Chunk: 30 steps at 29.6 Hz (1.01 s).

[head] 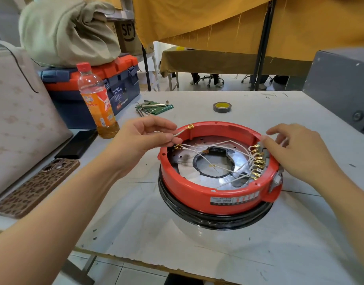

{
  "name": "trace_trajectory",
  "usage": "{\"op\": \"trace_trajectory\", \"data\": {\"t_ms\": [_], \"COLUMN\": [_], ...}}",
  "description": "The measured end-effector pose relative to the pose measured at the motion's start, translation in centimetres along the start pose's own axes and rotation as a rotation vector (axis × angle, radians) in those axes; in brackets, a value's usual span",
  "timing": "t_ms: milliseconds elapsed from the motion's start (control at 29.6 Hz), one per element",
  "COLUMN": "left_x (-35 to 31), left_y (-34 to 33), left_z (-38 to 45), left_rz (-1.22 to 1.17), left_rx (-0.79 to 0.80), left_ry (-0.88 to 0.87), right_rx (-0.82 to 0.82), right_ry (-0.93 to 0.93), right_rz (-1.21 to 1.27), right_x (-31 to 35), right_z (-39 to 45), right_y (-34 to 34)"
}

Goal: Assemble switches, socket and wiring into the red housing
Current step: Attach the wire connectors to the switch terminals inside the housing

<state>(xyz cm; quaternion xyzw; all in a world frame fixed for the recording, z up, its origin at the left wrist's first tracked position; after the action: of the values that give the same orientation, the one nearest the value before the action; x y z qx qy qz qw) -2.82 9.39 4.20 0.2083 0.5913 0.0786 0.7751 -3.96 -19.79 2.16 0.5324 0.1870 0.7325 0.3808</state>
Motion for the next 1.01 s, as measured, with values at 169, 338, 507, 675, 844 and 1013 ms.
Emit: {"op": "trace_trajectory", "data": {"t_ms": [169, 338, 507, 675, 844, 1013], "left_x": [-1.6, -2.6, -3.2, -3.6, -3.9, -3.7], "left_y": [-2.8, -5.0, -6.3, -6.7, -6.8, -6.9], "left_z": [0.2, 0.6, 0.9, 0.9, 0.8, 0.9], "left_rz": [0.072, 0.211, 0.249, 0.291, 0.355, 0.369], "left_rx": [0.102, 0.190, 0.240, 0.244, 0.258, 0.273], "left_ry": [-0.055, -0.088, -0.123, -0.131, -0.129, -0.115], "right_rx": [0.026, 0.198, 0.215, 0.188, 0.167, 0.141], "right_ry": [0.281, 0.346, 0.374, 0.385, 0.393, 0.460], "right_rz": [0.379, 0.548, 0.577, 0.599, 0.577, 0.532], "right_x": [4.0, 5.6, 5.7, 5.6, 5.4, 5.8], "right_z": [-1.4, -2.5, -2.7, -2.5, -2.5, -2.6], "right_y": [0.6, -0.1, -0.2, -0.1, -0.2, 0.1]}}
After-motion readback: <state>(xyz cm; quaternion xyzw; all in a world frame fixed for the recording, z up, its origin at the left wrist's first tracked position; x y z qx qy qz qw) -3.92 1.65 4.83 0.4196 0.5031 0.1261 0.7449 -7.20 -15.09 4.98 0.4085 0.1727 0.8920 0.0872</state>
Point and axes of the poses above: each hand's wrist, its own z-axis towards the middle knuckle, its own y-axis out of the back of the hand, x = y × z, the point moved 6 cm from there along z, towards the middle knuckle, and after that the axes turned 15 degrees about z, right-handed, at the moved point
